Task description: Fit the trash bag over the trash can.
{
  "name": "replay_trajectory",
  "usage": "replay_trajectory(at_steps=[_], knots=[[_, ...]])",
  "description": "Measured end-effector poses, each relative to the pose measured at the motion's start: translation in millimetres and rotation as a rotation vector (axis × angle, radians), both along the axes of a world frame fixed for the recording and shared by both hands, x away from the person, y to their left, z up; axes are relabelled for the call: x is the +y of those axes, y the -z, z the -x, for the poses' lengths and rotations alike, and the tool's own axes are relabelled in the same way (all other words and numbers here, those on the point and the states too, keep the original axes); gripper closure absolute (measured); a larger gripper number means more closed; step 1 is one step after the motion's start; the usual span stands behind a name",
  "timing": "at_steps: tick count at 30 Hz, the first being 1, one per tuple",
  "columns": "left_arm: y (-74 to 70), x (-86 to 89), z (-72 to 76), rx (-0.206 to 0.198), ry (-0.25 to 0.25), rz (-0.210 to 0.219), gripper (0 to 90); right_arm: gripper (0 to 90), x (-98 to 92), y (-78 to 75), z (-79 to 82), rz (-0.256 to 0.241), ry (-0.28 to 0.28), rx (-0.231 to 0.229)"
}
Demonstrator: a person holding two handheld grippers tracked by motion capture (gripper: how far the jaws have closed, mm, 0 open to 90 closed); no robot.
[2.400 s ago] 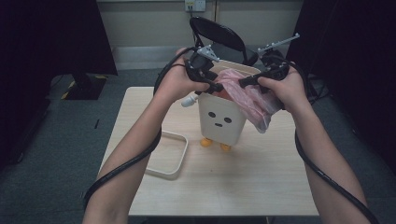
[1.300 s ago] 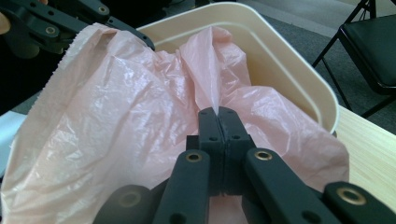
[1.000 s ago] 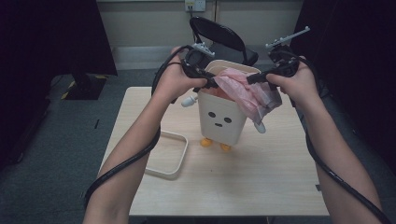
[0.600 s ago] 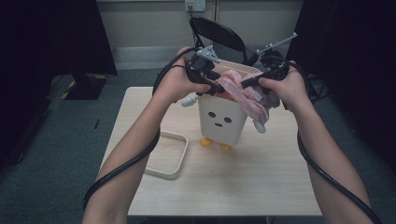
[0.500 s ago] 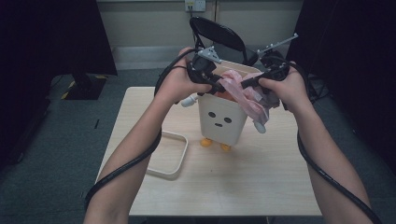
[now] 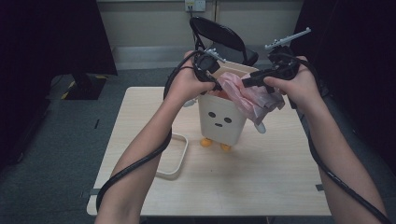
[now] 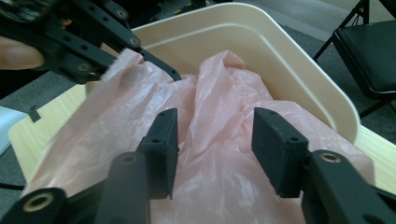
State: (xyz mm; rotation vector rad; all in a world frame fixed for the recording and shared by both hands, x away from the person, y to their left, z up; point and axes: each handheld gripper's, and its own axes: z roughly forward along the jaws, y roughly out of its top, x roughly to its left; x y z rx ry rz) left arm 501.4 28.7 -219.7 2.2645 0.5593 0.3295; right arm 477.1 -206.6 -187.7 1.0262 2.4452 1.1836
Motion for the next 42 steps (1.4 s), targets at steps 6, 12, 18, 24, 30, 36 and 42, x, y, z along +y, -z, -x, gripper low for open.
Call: replay_trajectory(at_steps=[6, 12, 18, 24, 30, 36, 42], knots=[[-1.9, 1.8, 4.3, -0.007, 0.0, 0.001, 86.8, 47.6, -2.0, 7.9, 3.9, 0.046, -0.038, 0.026], [-3.8, 14.6, 5.4, -0.023, 0.02, 0.043, 70.5, 58.6, 3.8, 20.7, -0.4, 0.09, -0.086, 0.027], [-0.8, 37.0, 6.5, -0.032, 0.056, 0.115, 38.2, 83.6, 9.2, 21.9, -3.5, 0.131, -0.089, 0.025], [-3.6, 55.9, 15.4, -0.032, 0.055, 0.175, 32.6, 90.0, 7.4, 20.9, -7.4, 0.097, -0.065, 0.026], [-13.7, 53.2, 24.9, -0.105, 0.106, 0.169, 34.0, 90.0, 9.4, 18.7, -11.6, 0.066, -0.021, 0.016], [-14.7, 36.8, 26.8, -0.119, 0.192, 0.178, 40.0, 90.0, 15.5, 19.3, -12.6, 0.073, -0.022, 0.018], [-10.7, 22.0, 28.7, -0.101, 0.225, 0.169, 49.7, 90.0, 13.6, 19.8, -12.5, 0.056, -0.021, 0.014]])
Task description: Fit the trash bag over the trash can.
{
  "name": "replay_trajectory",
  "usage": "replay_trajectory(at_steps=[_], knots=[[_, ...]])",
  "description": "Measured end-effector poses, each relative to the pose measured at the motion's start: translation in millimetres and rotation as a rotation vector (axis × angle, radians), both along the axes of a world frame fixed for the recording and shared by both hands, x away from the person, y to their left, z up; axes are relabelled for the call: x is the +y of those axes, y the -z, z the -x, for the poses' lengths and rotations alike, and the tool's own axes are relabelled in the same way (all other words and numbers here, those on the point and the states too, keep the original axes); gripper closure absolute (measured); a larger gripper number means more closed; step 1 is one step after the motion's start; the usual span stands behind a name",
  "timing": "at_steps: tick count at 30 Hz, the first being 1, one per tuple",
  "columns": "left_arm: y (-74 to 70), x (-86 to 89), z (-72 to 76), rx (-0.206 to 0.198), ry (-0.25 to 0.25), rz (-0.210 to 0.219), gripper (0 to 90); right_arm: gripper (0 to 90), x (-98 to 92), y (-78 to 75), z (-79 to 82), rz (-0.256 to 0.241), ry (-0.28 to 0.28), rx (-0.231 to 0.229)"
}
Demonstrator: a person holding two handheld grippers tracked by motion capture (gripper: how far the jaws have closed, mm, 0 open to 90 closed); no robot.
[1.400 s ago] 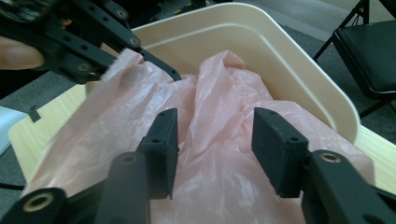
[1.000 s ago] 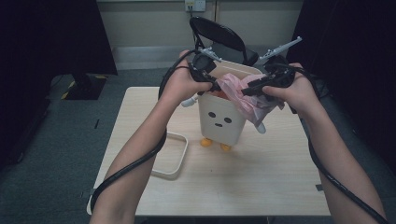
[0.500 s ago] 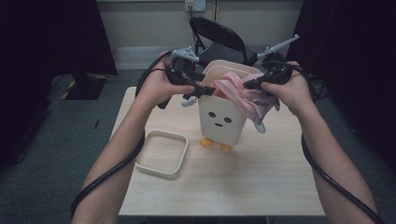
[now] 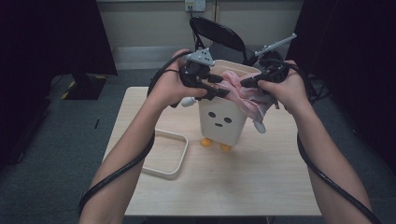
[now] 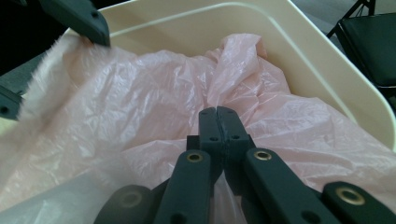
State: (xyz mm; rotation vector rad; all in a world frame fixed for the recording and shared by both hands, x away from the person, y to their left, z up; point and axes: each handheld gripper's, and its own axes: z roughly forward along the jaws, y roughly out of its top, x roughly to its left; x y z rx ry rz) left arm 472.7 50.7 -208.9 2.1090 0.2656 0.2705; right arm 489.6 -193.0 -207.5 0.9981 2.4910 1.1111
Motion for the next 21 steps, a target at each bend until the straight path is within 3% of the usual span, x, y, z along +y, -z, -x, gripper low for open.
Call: replay_trajectory(at_steps=[2, 6, 9, 15, 19, 21], knots=[[1.6, -3.1, -0.8, 0.04, 0.009, -0.026, 62.5, 90.0, -1.1, 0.3, 0.2, -0.007, 0.005, 0.004], [3.0, -8.4, -0.8, 0.065, -0.011, -0.069, 75.5, 90.0, -2.8, 0.2, 0.5, -0.025, 0.005, 0.005], [1.7, -11.2, -0.4, 0.062, -0.019, -0.09, 83.9, 89.8, -3.7, -1.0, 0.9, -0.039, 0.005, -0.002], [-9.5, 0.7, -8.1, 0.072, -0.11, -0.048, 88.0, 88.5, -8.9, -6.5, 3.0, -0.084, 0.002, -0.007], [-13.7, 10.1, -17.4, 0.077, -0.18, -0.047, 88.3, 75.3, -15.4, -13.6, 6.1, -0.129, 0.01, -0.031], [-13.1, 12.3, -21.3, 0.077, -0.201, -0.061, 88.2, 71.1, -17.4, -16.2, 7.5, -0.124, 0.002, -0.039]])
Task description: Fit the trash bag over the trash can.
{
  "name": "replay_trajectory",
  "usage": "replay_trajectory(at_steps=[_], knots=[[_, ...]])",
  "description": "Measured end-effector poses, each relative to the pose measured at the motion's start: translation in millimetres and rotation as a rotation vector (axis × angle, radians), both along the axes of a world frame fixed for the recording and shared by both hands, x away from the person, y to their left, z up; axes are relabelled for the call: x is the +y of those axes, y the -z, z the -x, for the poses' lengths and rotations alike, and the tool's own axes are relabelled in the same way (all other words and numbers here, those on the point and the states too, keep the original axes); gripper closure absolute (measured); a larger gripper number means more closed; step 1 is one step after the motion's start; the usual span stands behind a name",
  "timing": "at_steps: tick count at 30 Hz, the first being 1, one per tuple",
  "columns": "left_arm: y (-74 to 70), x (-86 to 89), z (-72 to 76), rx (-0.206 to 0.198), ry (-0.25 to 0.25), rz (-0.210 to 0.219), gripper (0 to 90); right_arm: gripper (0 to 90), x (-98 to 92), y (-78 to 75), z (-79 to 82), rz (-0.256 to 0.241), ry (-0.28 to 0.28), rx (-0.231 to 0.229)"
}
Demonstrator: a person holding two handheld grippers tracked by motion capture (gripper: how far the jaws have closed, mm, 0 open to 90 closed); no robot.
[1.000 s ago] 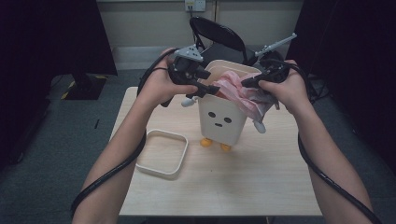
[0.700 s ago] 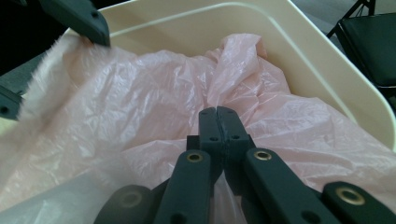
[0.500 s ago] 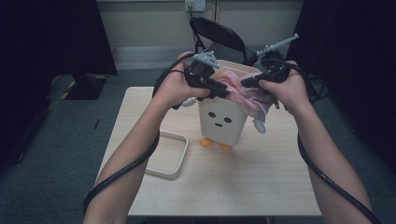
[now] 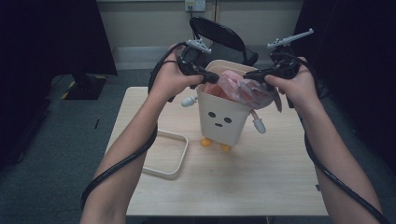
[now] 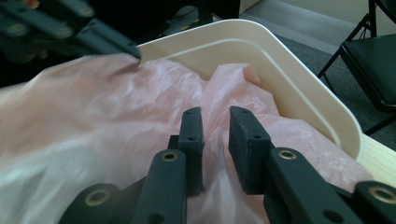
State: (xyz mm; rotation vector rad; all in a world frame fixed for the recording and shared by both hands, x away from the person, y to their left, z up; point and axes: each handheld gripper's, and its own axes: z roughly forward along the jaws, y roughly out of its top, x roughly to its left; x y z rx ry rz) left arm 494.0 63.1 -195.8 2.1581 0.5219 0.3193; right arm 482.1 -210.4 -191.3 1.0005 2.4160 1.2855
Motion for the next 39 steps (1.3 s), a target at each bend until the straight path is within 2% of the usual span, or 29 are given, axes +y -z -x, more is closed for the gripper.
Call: replay_trajectory(at_steps=[1, 2, 6, 11, 14, 18, 22, 24, 26, 27, 28, 30, 32, 34, 35, 37, 39], knots=[[1.6, -0.5, -0.8, 0.003, -0.011, 0.003, 88.2, 67.0, -0.7, -1.3, 0.9, 0.009, -0.001, -0.009], [3.2, -1.7, -1.6, -0.001, -0.014, -0.013, 88.2, 62.7, -1.2, -2.7, 1.9, 0.013, -0.003, -0.011], [11.6, -10.3, -4.8, -0.014, -0.031, -0.069, 88.1, 56.3, -3.0, -6.6, 4.7, 0.012, -0.021, -0.012], [20.2, -16.6, -8.8, 0.009, -0.044, -0.116, 87.9, 49.8, -4.3, -12.6, 10.8, 0.011, -0.048, -0.04], [23.0, -17.3, -10.2, 0.016, -0.043, -0.118, 87.9, 49.3, -3.3, -14.6, 14.1, 0.011, -0.075, -0.047], [25.1, -15.3, -10.5, 0.027, -0.054, -0.11, 87.7, 50.3, 3.3, -7.0, 13.6, 0.02, -0.103, -0.01], [25.1, -11.9, -8.1, 0.023, -0.05, -0.112, 87.0, 58.6, 12.5, 4.1, 10.6, 0.044, -0.138, 0.029], [24.6, -9.1, -7.0, 0.015, -0.055, -0.096, 84.6, 66.0, 16.3, 7.1, 9.4, 0.067, -0.141, 0.04], [23.5, -5.1, -6.0, -0.011, -0.058, -0.052, 72.6, 72.7, 19.3, 9.0, 7.9, 0.079, -0.145, 0.061], [22.1, -2.7, -4.5, -0.007, -0.055, -0.035, 68.1, 76.0, 20.8, 9.8, 7.5, 0.095, -0.149, 0.065], [21.4, -1.6, -3.5, -0.012, -0.051, -0.028, 63.9, 78.5, 22.2, 10.9, 6.8, 0.111, -0.139, 0.061], [18.2, 1.1, 0.0, -0.025, -0.036, -0.005, 54.0, 81.6, 22.5, 11.4, 5.4, 0.113, -0.129, 0.062], [13.7, 3.7, 4.3, -0.023, -0.028, 0.006, 50.9, 84.7, 22.4, 12.6, 3.5, 0.113, -0.121, 0.062], [8.1, 6.2, 9.0, -0.029, -0.017, 0.041, 45.4, 87.0, 22.8, 14.1, 2.3, 0.121, -0.116, 0.06], [5.3, 7.8, 11.2, -0.032, -0.018, 0.063, 45.3, 88.0, 22.9, 15.0, 1.9, 0.13, -0.105, 0.057], [0.4, 10.0, 15.1, -0.056, -0.014, 0.074, 43.3, 89.4, 21.9, 16.6, 0.3, 0.122, -0.089, 0.055], [-2.1, 9.9, 18.8, -0.061, 0.007, 0.072, 42.8, 90.0, 21.3, 17.2, -0.4, 0.113, -0.079, 0.053]])
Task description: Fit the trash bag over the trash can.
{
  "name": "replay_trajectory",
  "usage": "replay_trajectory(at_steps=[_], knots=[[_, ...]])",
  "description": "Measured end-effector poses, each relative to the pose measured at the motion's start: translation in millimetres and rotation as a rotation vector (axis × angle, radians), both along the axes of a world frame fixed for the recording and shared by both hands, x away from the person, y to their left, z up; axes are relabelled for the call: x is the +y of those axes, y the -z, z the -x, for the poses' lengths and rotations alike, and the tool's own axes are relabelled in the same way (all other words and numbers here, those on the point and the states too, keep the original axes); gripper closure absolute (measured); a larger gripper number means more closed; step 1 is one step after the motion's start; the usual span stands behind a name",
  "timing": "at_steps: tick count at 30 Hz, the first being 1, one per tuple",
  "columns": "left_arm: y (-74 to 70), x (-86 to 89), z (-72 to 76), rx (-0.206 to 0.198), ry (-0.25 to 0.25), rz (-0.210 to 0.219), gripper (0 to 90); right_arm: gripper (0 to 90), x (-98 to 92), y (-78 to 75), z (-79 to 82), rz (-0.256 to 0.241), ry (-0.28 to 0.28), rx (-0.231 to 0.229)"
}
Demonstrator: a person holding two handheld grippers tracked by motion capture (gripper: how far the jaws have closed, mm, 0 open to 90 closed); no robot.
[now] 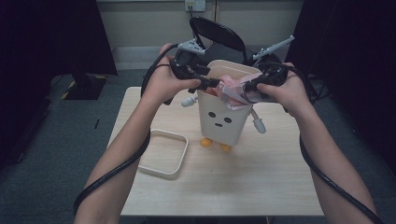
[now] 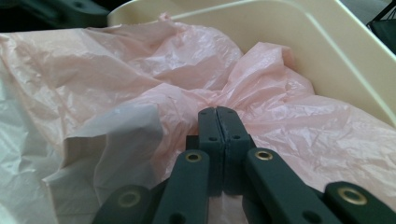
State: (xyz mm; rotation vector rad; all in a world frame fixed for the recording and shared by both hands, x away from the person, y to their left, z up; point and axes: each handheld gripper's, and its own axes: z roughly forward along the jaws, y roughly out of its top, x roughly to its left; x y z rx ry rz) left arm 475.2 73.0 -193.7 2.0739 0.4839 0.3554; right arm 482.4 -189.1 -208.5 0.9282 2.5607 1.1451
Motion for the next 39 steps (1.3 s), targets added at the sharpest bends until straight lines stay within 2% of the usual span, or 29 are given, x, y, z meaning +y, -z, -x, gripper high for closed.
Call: replay_trajectory(at_steps=[3, 5, 7, 9, 12, 13, 15, 16, 17, 18, 23, 28, 31, 34, 39], knots=[[-1.2, -3.8, 4.5, -0.004, 0.049, 0.024, 41.8, 90.0, 0.9, -0.4, -0.9, -0.008, 0.018, -0.011], [-0.7, -8.8, 7.4, -0.026, 0.101, 0.012, 41.5, 90.0, 1.8, -1.8, -1.4, -0.018, 0.03, -0.021], [1.6, -13.0, 8.8, -0.016, 0.146, 0.008, 41.3, 90.0, 2.4, -3.9, -1.7, -0.033, 0.042, -0.034], [4.5, -16.3, 9.0, 0.001, 0.16, -0.003, 48.0, 90.0, 2.3, -5.4, -2.1, -0.045, 0.045, -0.043], [8.4, -21.1, 8.1, 0.016, 0.175, -0.034, 64.7, 90.0, 2.2, -7.1, -1.9, -0.065, 0.048, -0.052], [9.2, -22.2, 7.8, 0.03, 0.167, -0.06, 74.1, 90.0, 1.9, -7.5, -1.7, -0.068, 0.053, -0.056], [10.8, -23.0, 5.8, 0.038, 0.151, -0.079, 83.1, 90.0, -0.5, -8.2, -2.2, -0.079, 0.062, -0.066], [11.2, -22.1, 4.3, 0.057, 0.139, -0.079, 85.8, 90.0, -2.5, -8.6, -2.2, -0.085, 0.072, -0.071], [11.7, -20.1, 2.5, 0.068, 0.122, -0.062, 87.1, 90.0, -5.2, -8.7, -2.7, -0.094, 0.077, -0.071], [11.7, -18.3, 1.2, 0.07, 0.115, -0.061, 88.6, 90.0, -8.9, -8.7, -3.1, -0.104, 0.081, -0.066], [10.9, -1.3, -6.8, 0.063, 0.025, -0.106, 89.5, 90.0, -25.6, -9.2, -2.9, -0.123, 0.122, -0.079], [9.4, 16.9, -9.9, 0.064, -0.023, -0.086, 89.5, 90.0, -43.8, -8.4, -6.3, -0.129, 0.17, -0.082], [7.9, 26.4, -11.6, 0.06, -0.046, -0.082, 89.5, 90.0, -52.8, -7.5, -7.6, -0.148, 0.189, -0.075], [7.9, 33.2, -11.7, 0.055, -0.064, -0.09, 89.5, 90.0, -56.9, -6.0, -8.3, -0.138, 0.201, -0.068], [6.7, 45.0, -10.9, 0.044, -0.081, -0.052, 89.5, 90.0, -62.0, -4.9, -8.7, -0.136, 0.209, -0.068]])
